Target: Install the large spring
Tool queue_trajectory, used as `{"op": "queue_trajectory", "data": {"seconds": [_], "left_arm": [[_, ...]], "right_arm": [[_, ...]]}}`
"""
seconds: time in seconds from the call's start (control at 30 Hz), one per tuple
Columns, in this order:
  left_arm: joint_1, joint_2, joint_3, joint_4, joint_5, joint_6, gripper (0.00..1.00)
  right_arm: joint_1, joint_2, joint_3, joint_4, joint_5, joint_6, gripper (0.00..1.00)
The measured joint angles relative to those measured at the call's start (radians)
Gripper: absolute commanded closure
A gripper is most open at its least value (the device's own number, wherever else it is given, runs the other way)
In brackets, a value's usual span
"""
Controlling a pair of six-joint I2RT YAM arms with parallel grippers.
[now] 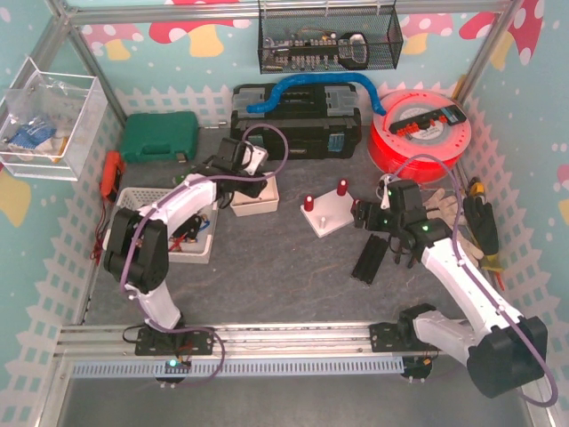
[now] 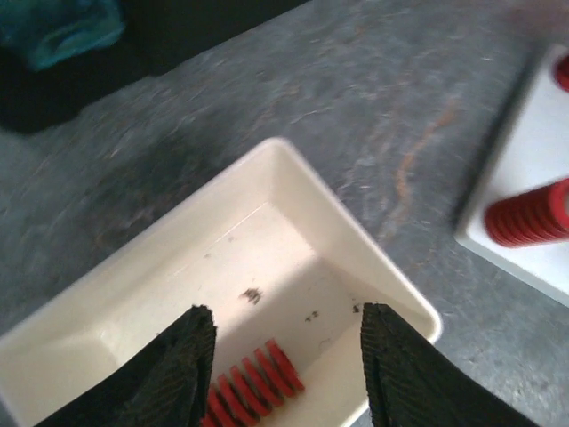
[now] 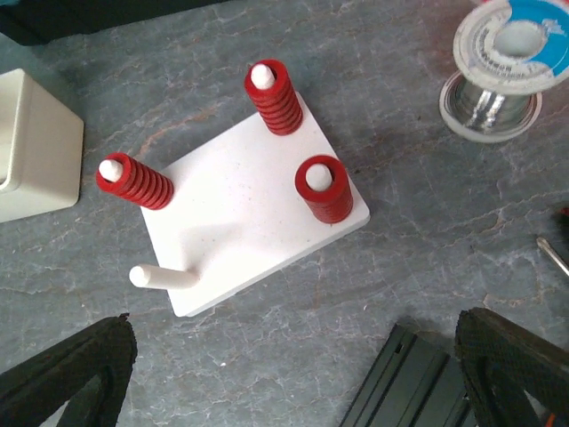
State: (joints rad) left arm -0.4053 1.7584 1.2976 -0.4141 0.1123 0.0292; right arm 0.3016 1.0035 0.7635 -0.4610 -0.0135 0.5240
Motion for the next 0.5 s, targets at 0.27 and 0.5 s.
{"op": "queue_trajectory", "data": {"seconds": [0.27,0.5], "left_arm": [[0.033,-0.003,-0.001,0.000,0.233,0.299,0.45],[0.024,-0.004,-0.061,-0.011,0.193,0.492,0.48]], "right_arm": [[0.000,0.032,0.087,-0.057,0.024,-0.031,0.03],[0.000,0.008,0.086,-0.095,0.048,-0.027,0.03]]}}
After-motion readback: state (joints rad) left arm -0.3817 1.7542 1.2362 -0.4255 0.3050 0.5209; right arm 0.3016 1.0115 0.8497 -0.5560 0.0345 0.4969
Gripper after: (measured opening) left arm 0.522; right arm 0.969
